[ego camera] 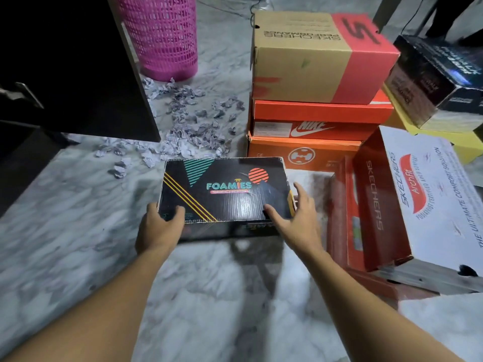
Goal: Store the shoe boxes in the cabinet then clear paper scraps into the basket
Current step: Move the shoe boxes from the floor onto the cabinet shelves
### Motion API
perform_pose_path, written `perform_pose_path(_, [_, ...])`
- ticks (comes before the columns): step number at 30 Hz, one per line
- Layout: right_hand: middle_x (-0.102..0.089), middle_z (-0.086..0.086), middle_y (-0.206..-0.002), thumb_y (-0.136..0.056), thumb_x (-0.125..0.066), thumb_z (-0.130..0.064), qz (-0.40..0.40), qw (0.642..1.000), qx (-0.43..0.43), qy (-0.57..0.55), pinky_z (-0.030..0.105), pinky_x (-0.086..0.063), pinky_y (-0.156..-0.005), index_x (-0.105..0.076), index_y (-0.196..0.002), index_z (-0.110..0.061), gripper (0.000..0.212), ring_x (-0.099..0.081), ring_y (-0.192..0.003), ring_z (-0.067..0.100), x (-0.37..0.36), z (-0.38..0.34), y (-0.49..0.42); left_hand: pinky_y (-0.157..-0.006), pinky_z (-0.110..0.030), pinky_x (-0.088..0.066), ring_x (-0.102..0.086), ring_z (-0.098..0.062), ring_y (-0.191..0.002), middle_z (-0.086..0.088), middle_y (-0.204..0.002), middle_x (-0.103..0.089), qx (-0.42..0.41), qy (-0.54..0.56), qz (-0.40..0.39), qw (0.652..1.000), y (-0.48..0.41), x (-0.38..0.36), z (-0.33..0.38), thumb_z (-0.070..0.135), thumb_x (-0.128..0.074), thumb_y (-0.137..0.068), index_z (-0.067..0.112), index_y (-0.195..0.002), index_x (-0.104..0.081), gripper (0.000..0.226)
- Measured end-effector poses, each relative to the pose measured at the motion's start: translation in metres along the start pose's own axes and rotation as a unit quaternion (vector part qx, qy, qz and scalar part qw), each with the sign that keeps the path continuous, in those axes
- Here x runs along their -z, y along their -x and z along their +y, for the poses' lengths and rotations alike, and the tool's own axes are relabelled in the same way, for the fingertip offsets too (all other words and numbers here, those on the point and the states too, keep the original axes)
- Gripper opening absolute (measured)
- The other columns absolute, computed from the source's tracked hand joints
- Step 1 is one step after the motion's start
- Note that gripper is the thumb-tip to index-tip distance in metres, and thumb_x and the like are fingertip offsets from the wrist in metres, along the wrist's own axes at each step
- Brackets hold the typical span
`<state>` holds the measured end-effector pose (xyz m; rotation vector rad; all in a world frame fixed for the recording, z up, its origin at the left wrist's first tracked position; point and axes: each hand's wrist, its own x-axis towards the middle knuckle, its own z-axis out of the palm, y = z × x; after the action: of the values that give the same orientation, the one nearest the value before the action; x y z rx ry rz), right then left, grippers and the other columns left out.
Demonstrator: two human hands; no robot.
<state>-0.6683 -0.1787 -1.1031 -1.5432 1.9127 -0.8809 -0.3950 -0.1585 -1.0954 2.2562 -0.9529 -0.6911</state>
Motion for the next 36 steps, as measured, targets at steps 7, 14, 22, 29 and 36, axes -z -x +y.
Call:
perform_pose_path(7, [-0.051,-0.011,-0.142,-0.07,-0.081,-0.058,-0.054,0.986,-0.04,-0.152,0.024,-0.039,-0.102,-0.029,-0.146,-0.038,0.095,-0.052,-0.123,0.002,-0.019,0.013,0.022,-0.1,-0.036,-0.04,-0.051,-0.026,-0.124,0.002,-0.135,-0.057,-0.031,0.072,-0.028,0.997,-0.005,0.007,-0.022,0.049,-0.059,-0.088,0.031,-0.138,-0.043,0.055])
perform_pose_path(14, [-0.056,-0.018,-0.135,-0.061,-0.085,-0.062,-0.079,0.986,-0.015,-0.144,0.034,-0.045,-0.105,-0.032,-0.141,-0.044,0.098,-0.056,-0.122,0.006,-0.026,0.0,0.022,-0.085,-0.035,-0.051,-0.065,-0.019,-0.098,0.008,-0.097,-0.072,-0.005,0.076,-0.003,0.997,-0.01,0.017,-0.032,0.061,-0.055,-0.075,0.04,-0.117,-0.05,0.048])
perform_pose_path(22, [-0.06,-0.019,-0.13,-0.058,-0.083,-0.069,-0.128,0.978,0.062,-0.154,0.043,-0.05,-0.101,-0.033,-0.138,-0.05,0.096,-0.06,-0.118,0.009,-0.045,-0.046,0.013,-0.071,-0.03,-0.047,-0.066,-0.012,-0.074,0.019,-0.075,-0.066,-0.024,0.141,0.103,0.984,0.004,0.063,-0.043,0.043,-0.063,-0.085,0.035,-0.102,-0.055,0.02])
perform_pose_path(29, [-0.056,-0.022,-0.135,-0.061,-0.084,-0.066,-0.172,0.951,0.156,-0.205,0.037,-0.046,-0.106,-0.037,-0.139,-0.044,0.094,-0.054,-0.124,0.0,-0.069,-0.133,0.0,-0.063,-0.022,-0.044,-0.066,0.006,-0.067,0.009,-0.07,-0.074,-0.013,0.124,0.17,0.978,0.009,0.148,-0.038,0.052,-0.057,-0.089,0.039,-0.123,-0.048,0.036])
perform_pose_path(36, [-0.05,-0.036,-0.12,-0.071,-0.083,-0.047,-0.242,0.91,0.233,-0.245,0.002,-0.038,-0.094,-0.04,-0.137,-0.028,0.082,-0.048,-0.105,-0.028,-0.11,-0.252,0.01,-0.074,-0.032,-0.057,-0.071,-0.009,-0.067,0.016,-0.062,-0.07,0.008,0.167,0.287,0.943,-0.008,0.26,-0.035,0.061,-0.055,-0.076,0.032,-0.119,-0.051,0.051])
